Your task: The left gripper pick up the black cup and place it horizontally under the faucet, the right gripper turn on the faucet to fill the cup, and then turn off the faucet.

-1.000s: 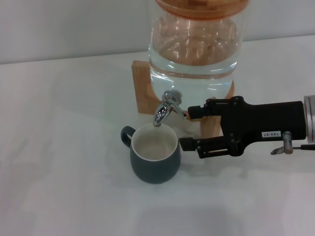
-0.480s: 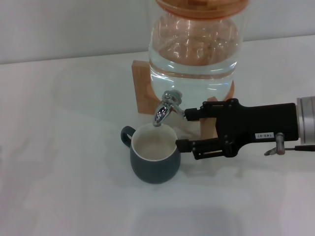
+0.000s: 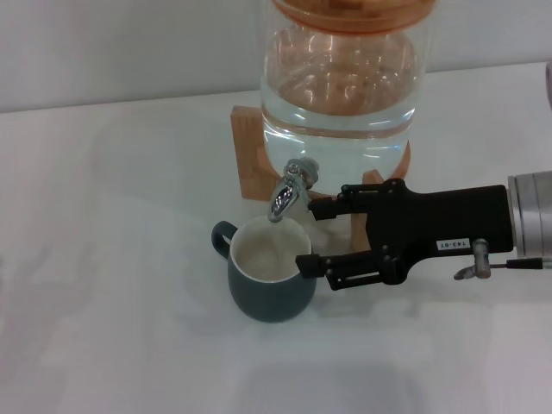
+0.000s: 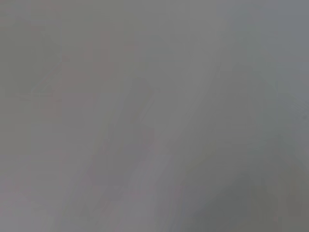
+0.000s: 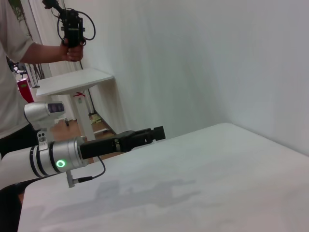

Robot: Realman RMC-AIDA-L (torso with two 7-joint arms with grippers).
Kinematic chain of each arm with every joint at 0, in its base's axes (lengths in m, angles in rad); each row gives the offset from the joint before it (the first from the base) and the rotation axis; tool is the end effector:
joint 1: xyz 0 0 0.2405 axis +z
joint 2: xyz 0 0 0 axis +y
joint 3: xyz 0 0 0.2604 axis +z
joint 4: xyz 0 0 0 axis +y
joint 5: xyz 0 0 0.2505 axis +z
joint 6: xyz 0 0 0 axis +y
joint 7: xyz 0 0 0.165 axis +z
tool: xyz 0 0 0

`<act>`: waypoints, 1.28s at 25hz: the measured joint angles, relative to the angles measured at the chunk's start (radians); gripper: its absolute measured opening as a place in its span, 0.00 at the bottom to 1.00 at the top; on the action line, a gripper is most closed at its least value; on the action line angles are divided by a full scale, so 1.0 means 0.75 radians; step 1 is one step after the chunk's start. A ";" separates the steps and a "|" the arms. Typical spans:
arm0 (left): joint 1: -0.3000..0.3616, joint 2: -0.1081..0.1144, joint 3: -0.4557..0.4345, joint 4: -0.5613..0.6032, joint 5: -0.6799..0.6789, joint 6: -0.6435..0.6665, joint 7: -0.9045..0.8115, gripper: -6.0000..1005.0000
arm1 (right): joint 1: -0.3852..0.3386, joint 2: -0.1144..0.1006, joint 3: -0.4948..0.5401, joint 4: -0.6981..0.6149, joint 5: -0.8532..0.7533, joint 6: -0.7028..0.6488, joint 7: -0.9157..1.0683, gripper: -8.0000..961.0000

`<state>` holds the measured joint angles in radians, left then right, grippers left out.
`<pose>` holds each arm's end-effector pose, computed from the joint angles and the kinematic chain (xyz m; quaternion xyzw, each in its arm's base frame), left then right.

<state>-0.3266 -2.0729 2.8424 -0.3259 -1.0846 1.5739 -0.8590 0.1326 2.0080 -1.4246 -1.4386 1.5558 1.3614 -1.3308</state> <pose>-0.4119 0.2845 0.0329 -0.7209 -0.2953 -0.3865 0.4937 0.1799 0.3292 0.0059 -0.9540 0.1538 0.2293 0.1171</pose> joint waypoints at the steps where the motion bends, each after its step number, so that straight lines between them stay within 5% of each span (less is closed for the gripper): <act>1: 0.001 0.000 0.000 -0.001 0.000 0.000 0.000 0.52 | -0.001 0.000 0.003 0.000 0.001 0.001 0.000 0.83; 19: -0.008 0.001 0.000 -0.001 0.000 0.000 0.002 0.52 | -0.013 0.000 -0.041 -0.024 0.057 0.092 -0.009 0.83; 32: -0.008 -0.002 0.000 0.002 0.000 0.000 0.005 0.52 | 0.002 0.002 -0.295 -0.042 0.074 -0.166 -0.009 0.83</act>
<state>-0.3326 -2.0740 2.8424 -0.3247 -1.0845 1.5738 -0.8555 0.1339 2.0095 -1.6457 -1.4703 1.6111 1.2368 -1.3378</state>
